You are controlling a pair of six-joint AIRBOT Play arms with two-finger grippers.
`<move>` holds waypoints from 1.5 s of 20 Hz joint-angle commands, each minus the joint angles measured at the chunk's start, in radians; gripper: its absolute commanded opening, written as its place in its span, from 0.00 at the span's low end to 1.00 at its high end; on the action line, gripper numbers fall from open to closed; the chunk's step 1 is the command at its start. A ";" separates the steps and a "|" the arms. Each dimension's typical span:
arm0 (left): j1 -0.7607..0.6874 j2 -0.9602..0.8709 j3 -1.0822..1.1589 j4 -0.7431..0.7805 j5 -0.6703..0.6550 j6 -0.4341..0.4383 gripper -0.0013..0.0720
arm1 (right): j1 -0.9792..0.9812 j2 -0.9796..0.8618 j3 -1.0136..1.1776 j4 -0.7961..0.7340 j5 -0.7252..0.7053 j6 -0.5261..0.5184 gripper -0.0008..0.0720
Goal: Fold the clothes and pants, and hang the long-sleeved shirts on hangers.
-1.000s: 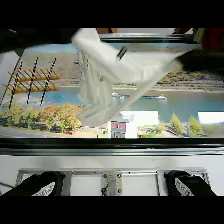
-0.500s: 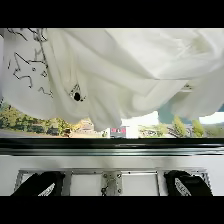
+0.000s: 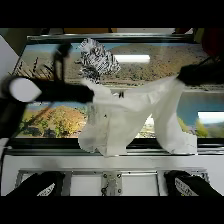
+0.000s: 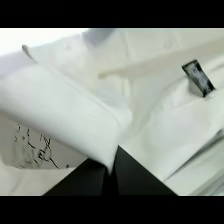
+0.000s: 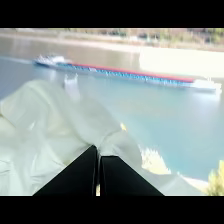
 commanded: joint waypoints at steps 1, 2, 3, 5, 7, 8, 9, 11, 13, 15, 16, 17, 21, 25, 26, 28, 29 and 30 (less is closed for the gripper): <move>-0.128 -0.040 -0.219 0.002 0.004 -0.008 0.03 | 0.001 -0.070 -0.243 -0.031 -0.117 -0.003 0.03; -0.154 -0.062 -0.244 0.002 0.025 -0.008 0.03 | 0.000 -0.100 -0.275 -0.021 -0.164 -0.003 0.03; -0.174 -0.092 -0.258 0.002 0.050 -0.008 0.03 | 0.000 -0.134 -0.283 -0.018 -0.195 -0.003 0.03; -0.178 -0.156 -0.253 -0.001 0.088 -0.009 0.03 | -0.001 -0.191 -0.281 0.029 -0.266 -0.004 0.08; -0.162 -0.218 -0.214 0.001 0.081 -0.009 0.03 | -0.002 -0.208 -0.281 0.067 -0.303 -0.013 0.74; -0.148 -0.242 -0.197 0.002 0.078 -0.008 0.03 | -0.002 -0.200 -0.282 0.069 -0.288 -0.035 0.83; -0.130 -0.264 -0.182 0.002 0.078 -0.008 0.03 | -0.002 -0.187 -0.283 0.064 -0.253 -0.056 0.83; -0.100 -0.289 -0.172 0.002 0.078 -0.008 0.03 | -0.002 -0.143 -0.326 0.049 -0.198 -0.076 0.83; -0.073 -0.293 -0.172 0.002 0.073 -0.008 0.03 | -0.002 -0.088 -0.428 0.052 -0.183 -0.064 0.83; -0.048 -0.293 -0.172 0.002 0.070 -0.007 0.03 | -0.002 -0.056 -0.550 0.071 -0.192 -0.042 0.83; -0.040 -0.293 -0.172 0.002 0.067 -0.007 0.03 | -0.002 -0.050 -0.611 0.092 -0.203 -0.028 0.83; -0.039 -0.293 -0.172 0.002 0.062 -0.007 0.03 | -0.002 -0.051 -0.663 0.131 -0.214 -0.026 0.83; -0.042 -0.293 -0.172 0.002 0.063 -0.003 0.03 | -0.001 -0.052 -0.828 0.299 -0.375 -0.018 0.81; -0.043 -0.293 -0.172 0.003 0.064 -0.003 0.03 | 0.001 -0.105 -0.861 0.343 -0.485 -0.003 0.81; -0.043 -0.293 -0.172 0.003 0.063 -0.003 0.03 | 0.002 -0.119 -0.861 0.379 -0.502 -0.017 0.81; -0.043 -0.293 -0.172 0.003 0.063 -0.003 0.03 | 0.010 -0.140 -0.861 0.429 -0.525 -0.051 0.77; -0.043 -0.293 -0.172 0.003 0.063 -0.003 0.03 | 0.017 -0.140 -0.860 0.429 -0.527 -0.068 0.47; -0.042 -0.292 -0.172 0.003 0.060 0.002 0.03 | 0.017 -0.137 -0.851 0.429 -0.512 -0.105 0.14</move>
